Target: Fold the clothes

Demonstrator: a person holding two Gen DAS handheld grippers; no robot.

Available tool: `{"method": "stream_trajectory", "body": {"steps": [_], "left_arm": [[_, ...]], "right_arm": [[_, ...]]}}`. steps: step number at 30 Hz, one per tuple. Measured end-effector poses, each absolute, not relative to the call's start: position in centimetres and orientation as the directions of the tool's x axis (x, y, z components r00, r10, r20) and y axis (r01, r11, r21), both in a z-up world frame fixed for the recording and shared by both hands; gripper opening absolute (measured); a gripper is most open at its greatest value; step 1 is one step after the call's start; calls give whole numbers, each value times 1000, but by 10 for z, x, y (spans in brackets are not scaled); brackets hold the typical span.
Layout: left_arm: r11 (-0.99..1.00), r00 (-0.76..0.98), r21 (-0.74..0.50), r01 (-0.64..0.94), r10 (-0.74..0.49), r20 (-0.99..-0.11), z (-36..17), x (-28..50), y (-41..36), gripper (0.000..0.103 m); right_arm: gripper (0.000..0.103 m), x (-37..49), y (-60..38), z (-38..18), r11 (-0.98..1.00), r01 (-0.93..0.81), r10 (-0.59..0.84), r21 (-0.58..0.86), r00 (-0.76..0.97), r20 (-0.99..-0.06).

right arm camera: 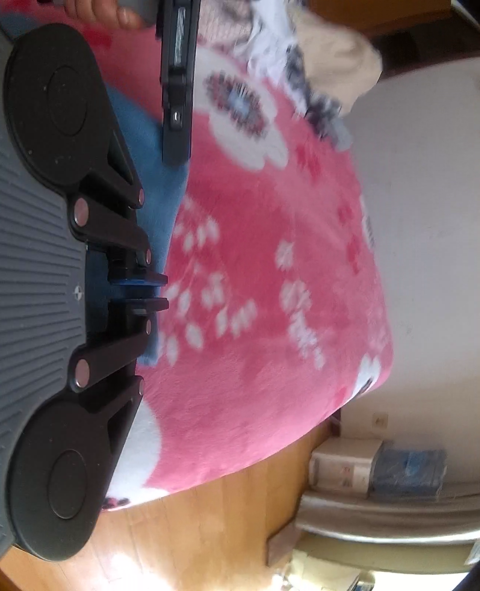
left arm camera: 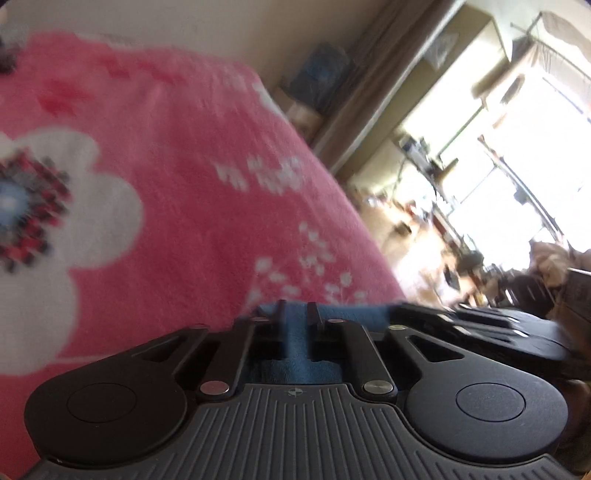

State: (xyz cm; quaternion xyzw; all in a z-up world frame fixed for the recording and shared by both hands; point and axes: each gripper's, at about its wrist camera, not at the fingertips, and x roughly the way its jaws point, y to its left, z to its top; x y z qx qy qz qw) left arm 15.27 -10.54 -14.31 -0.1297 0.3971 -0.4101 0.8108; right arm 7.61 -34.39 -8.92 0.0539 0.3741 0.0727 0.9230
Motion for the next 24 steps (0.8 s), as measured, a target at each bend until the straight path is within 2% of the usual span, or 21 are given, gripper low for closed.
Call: {"method": "stream_trajectory", "body": {"steps": [6,11,13,17,24], "left_arm": [[631,387,-564,532,-774,-501,-119,105,-45,22],[623,293,-574,531,-771,-565,-136,55,-16,41],[641,264,-556,529,-747,-610,-150,42,-16,45],[657,235,-564,501,-730,-641,-173,36,-19,46],[624,188,-578,526,-748,-637,-186,42,-20,46]], "right_arm": [[5,-4,-306,-41,923,-361,355,132,669,-652],[5,-38,-270,-48,870,-472,428,141,584,-689],[5,-30,-258,-59,865,-476,438,158,564,-700],[5,16,-247,-99,874,-424,450,238,520,-726],[4,60,-258,-121,878,-290,476,380,597,-645]]}}
